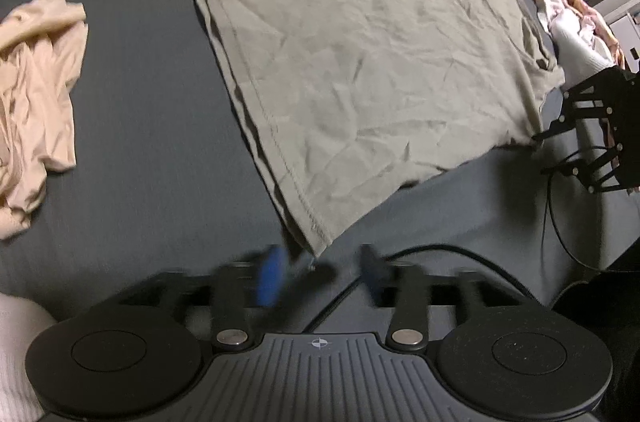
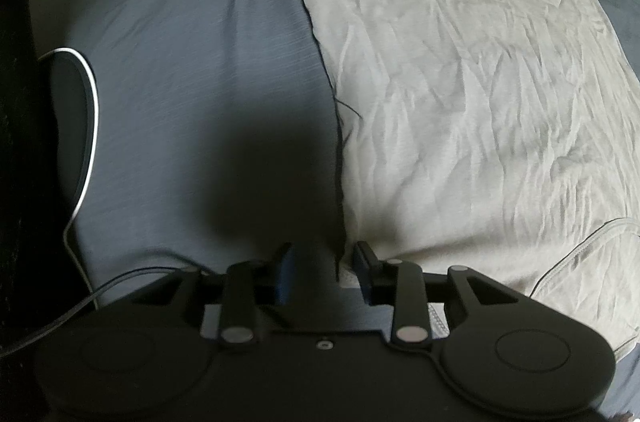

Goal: Fold clothes

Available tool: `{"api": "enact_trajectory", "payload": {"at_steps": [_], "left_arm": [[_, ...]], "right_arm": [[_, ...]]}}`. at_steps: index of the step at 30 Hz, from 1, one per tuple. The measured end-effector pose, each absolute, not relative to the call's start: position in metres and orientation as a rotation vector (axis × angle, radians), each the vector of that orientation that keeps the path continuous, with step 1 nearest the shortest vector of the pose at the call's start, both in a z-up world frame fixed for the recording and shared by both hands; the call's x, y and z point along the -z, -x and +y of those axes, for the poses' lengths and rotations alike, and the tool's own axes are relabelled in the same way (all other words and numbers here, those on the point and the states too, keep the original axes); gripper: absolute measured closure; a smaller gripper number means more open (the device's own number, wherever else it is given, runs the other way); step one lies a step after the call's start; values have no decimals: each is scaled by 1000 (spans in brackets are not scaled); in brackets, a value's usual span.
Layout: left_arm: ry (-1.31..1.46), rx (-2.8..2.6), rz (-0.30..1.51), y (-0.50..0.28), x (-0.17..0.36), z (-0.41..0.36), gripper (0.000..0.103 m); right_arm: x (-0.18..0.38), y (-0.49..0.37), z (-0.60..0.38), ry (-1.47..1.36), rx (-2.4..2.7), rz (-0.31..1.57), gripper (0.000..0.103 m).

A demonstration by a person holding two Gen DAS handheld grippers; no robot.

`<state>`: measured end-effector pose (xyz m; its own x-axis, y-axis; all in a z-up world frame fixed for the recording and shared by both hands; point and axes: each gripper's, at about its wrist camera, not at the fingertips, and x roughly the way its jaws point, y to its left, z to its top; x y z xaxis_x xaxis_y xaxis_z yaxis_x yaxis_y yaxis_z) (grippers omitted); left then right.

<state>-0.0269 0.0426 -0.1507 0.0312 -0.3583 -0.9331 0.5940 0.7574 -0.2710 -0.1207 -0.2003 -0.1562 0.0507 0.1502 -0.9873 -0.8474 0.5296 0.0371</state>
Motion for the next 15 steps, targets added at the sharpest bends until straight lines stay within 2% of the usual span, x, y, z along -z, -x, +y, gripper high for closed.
{"api": "enact_trajectory", "payload": {"at_steps": [6, 12, 15], "left_arm": [[-133, 728, 1361, 21, 153, 42, 51], [-99, 685, 1410, 18, 165, 45, 84], [-91, 687, 1399, 18, 164, 45, 93]], "right_arm": [[158, 119, -203, 689, -856, 1304, 69], [160, 117, -206, 692, -861, 1305, 67], [161, 116, -208, 691, -861, 1307, 67]]}}
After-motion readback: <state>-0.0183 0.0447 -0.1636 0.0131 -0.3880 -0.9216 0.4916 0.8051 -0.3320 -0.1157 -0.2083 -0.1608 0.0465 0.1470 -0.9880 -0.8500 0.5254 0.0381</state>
